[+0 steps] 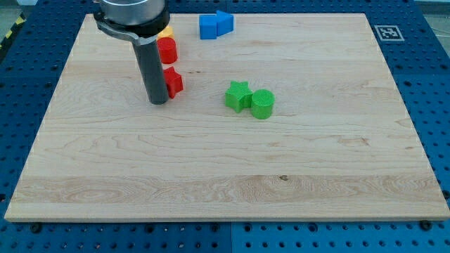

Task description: Push the red star slightly towards the left of the board

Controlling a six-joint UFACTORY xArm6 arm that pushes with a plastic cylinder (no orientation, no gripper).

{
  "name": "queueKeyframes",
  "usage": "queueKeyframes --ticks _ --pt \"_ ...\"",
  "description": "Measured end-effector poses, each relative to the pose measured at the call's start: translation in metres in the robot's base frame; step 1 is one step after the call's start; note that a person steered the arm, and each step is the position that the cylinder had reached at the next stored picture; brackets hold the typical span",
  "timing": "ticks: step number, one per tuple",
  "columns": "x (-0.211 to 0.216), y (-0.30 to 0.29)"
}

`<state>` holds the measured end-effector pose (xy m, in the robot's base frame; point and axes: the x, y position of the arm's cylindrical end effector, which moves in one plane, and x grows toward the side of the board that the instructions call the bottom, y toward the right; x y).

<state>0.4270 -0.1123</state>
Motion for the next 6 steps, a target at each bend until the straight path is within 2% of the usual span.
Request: queueKeyframes --ticks 1,2,3,5,6 --pt "0.019 0.048" --pt "0.013 0.067" --pt "-0.019 0.064" --pt "-0.033 -0.025" --pt "-0.033 -0.050"
